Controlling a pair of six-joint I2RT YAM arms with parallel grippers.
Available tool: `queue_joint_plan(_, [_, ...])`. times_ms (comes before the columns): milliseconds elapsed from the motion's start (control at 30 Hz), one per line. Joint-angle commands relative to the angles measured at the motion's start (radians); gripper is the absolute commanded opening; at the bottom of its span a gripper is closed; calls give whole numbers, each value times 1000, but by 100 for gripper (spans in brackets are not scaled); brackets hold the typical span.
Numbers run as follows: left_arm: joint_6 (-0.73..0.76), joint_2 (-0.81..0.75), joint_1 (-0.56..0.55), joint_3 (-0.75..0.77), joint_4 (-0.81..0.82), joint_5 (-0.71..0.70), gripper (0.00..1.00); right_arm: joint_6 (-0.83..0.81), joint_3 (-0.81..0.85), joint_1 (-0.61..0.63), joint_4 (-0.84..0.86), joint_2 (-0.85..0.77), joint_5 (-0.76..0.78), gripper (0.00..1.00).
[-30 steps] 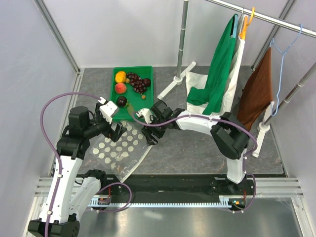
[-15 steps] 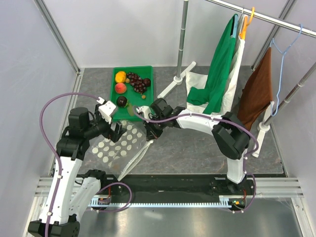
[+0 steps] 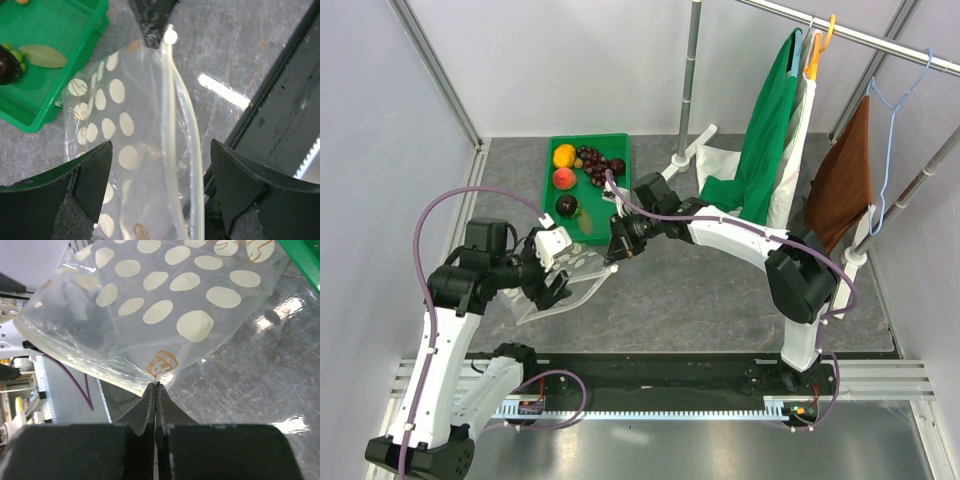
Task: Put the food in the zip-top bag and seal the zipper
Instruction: Pick up the zipper food storage bag at the center of the board.
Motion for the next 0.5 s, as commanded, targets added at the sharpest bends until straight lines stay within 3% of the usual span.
queue_joint_plan(0, [107,9,-19,54,-134,-1,84,67,60,3,28,24,-46,0])
queue_joint_plan(200, [106,-4,-33,2,-62,-143,73,67,76,3,17,21,-50,0])
queue_joint_plan(467, [77,22,-34,-36,39,-242,65,75,81,17,0,18,-58,0])
